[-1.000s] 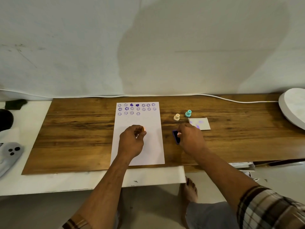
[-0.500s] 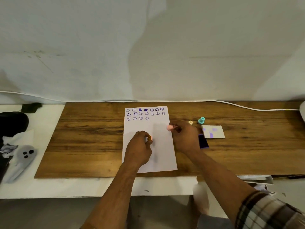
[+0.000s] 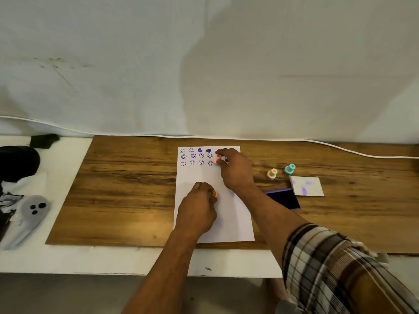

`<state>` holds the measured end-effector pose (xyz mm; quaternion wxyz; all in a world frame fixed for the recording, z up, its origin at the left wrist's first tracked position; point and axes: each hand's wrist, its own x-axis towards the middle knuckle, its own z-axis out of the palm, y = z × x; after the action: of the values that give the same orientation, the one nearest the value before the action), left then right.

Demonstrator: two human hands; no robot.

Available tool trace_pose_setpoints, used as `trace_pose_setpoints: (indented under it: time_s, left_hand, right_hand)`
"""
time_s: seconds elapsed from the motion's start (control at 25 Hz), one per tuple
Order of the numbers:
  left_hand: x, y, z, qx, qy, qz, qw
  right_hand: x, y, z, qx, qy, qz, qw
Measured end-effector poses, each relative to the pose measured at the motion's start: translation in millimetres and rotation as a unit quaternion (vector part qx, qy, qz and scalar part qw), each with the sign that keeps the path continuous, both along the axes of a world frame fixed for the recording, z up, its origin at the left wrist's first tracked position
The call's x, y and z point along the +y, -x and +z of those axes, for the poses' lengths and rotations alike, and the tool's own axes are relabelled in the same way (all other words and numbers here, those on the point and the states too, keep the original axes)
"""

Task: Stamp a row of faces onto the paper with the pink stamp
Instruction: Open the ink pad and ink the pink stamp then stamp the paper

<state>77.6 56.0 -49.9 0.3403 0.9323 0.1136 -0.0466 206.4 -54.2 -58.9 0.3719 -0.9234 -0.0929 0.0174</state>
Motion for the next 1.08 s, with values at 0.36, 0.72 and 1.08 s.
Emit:
trace_pose_setpoints:
  time_s: [0.36,0.72,1.08]
  left_hand:
    - [-0.4,-1.1,-1.7,0.003,-0.003,0.003,1.000]
    - [-0.5,-2.0,-0.2,0.014,-0.011,0.005,1.000]
    - [-3.5,1.5,-0.4,0.020,-0.003,0.006,1.000]
  right_hand:
    - [-1.8,-7.7,-9.6,-0.044,0.034,0.009,0.998]
    - [-1.6,-17.2,4.9,-0.083,0.229,0.139,0.960]
    - [13.6,-14.6,24.9,-0.103,0.396,0.192,0.892]
